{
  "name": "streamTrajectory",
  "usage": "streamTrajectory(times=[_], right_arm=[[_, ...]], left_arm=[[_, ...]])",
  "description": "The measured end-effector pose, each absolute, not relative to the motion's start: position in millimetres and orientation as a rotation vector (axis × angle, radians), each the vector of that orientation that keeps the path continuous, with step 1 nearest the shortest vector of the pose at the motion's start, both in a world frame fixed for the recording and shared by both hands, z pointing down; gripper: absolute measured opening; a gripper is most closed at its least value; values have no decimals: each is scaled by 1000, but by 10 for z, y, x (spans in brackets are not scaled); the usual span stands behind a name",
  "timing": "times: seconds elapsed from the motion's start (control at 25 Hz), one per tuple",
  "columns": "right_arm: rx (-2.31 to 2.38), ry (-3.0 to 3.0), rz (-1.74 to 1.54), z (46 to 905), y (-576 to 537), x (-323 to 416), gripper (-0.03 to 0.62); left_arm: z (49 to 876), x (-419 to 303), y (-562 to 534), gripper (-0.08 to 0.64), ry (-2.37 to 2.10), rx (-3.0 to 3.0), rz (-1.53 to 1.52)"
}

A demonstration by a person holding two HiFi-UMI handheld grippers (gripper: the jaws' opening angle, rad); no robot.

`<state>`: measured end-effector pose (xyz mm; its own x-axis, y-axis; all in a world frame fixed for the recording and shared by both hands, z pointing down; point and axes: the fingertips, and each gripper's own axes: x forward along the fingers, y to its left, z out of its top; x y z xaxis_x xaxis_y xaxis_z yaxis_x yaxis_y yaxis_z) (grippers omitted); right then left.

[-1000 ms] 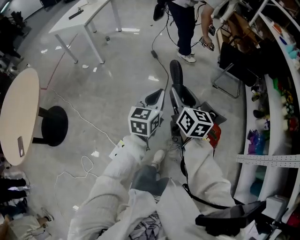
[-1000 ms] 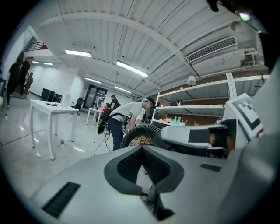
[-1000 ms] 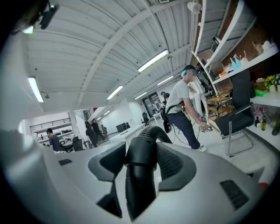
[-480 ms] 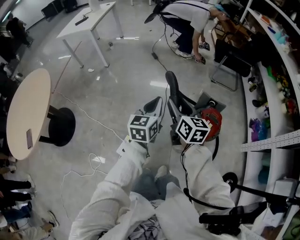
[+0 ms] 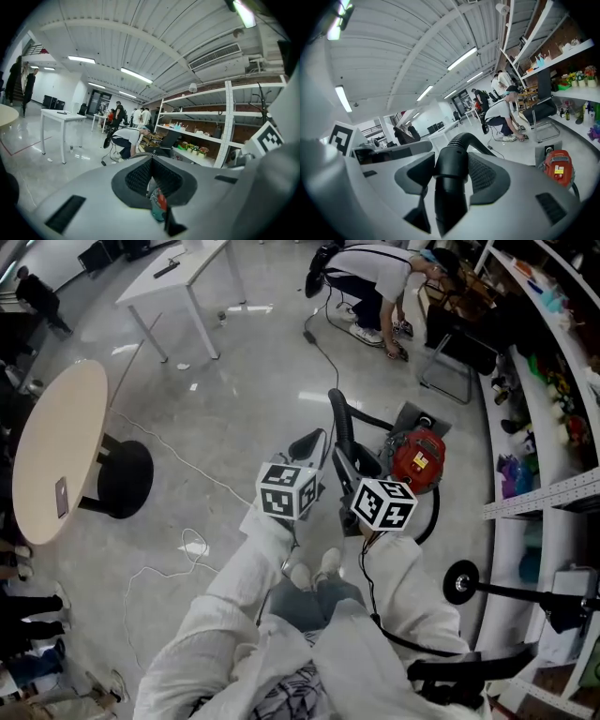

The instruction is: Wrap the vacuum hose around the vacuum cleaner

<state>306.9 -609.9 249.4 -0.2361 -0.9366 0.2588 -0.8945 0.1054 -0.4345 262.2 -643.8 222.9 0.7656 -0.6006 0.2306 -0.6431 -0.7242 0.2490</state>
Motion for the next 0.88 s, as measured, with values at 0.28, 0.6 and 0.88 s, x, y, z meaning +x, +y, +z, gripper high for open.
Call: streamTrajectory(times=[0.28,0.6,0.88], right_arm=[[-1905,2274,-820,2497,-5556,3026,232],[-1879,2323,-790,2533,-4802,3175,232],[-1798,2382,-855,2890,-3548,3725,232]], left_arm=[[2325,2529,-5946,3,-949,2619,208],[2501,2772,-5060,3,-962,2621,270],[2940,3159,-3827,3,-1127,2495,331]])
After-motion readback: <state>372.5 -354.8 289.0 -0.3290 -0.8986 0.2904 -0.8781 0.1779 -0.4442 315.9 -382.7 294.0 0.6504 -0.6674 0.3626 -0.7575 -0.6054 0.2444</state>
